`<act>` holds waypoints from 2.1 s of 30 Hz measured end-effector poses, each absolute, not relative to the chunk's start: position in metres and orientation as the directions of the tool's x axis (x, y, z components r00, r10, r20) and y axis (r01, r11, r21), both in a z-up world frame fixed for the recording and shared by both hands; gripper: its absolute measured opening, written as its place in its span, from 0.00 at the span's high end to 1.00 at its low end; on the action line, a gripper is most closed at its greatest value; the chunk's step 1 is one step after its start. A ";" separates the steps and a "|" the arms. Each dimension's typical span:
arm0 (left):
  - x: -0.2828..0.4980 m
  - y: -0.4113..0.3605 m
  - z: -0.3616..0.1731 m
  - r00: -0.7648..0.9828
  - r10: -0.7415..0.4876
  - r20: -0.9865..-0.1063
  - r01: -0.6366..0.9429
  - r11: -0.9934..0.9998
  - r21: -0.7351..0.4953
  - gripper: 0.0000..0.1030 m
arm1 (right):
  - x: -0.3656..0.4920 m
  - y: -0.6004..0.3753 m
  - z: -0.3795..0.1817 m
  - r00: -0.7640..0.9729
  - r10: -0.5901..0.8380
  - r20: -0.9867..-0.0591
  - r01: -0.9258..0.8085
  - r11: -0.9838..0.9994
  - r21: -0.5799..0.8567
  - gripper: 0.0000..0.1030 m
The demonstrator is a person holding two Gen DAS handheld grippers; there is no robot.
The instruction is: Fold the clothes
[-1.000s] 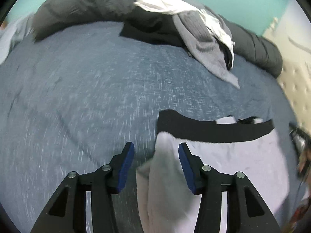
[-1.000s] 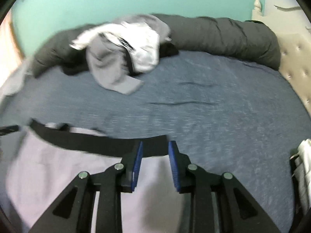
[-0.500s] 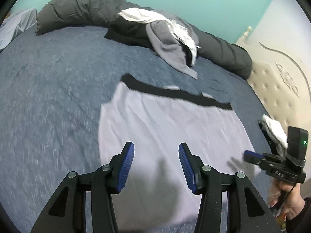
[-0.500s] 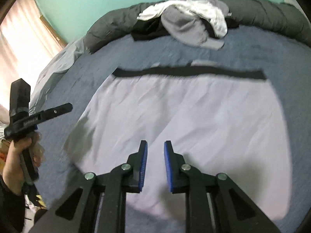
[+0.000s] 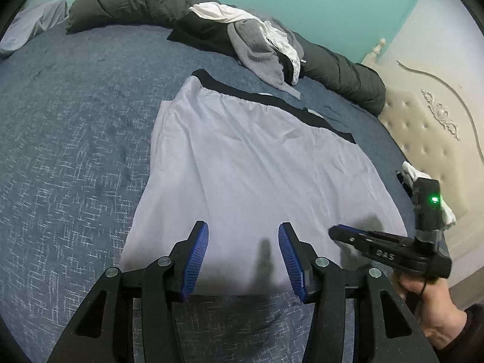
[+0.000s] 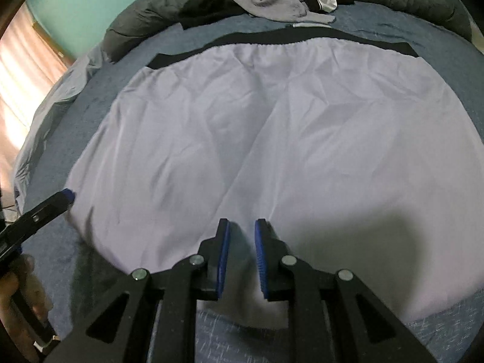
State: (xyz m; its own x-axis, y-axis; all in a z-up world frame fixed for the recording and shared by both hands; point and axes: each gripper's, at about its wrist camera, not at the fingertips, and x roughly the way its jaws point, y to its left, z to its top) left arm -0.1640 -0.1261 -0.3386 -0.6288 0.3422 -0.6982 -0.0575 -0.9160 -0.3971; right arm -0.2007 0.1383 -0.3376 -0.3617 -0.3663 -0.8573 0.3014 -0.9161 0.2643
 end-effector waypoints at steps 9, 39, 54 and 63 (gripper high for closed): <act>-0.161 -0.128 -0.339 -0.632 0.355 -0.689 -0.072 -0.912 -0.404 0.48 | -0.195 0.144 -0.332 -0.404 -0.366 -0.838 0.271 -0.923 0.272 0.86; -0.164 -0.148 -0.340 -0.638 0.373 -0.673 -0.052 -0.894 -0.445 0.44 | -0.156 0.143 -0.341 -0.388 -0.316 -0.866 0.299 -0.932 0.207 0.93; -0.166 -0.154 -0.340 -0.634 0.379 -0.674 -0.050 -0.890 -0.453 0.44 | -0.142 0.142 -0.346 -0.354 -0.279 -0.892 0.342 -0.927 0.154 0.94; -0.166 -0.156 -0.340 -0.632 0.379 -0.676 -0.051 -0.890 -0.452 0.43 | -0.163 0.142 -0.332 -0.382 -0.290 -0.877 0.336 -0.928 0.160 0.94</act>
State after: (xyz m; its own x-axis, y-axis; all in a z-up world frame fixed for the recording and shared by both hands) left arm -0.1658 -0.1561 -0.3403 -0.6323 0.3791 -0.6756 -0.0505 -0.8904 -0.4524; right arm -0.1626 0.1421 -0.3316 -0.3820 -0.2900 -0.8775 0.3364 -0.9280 0.1603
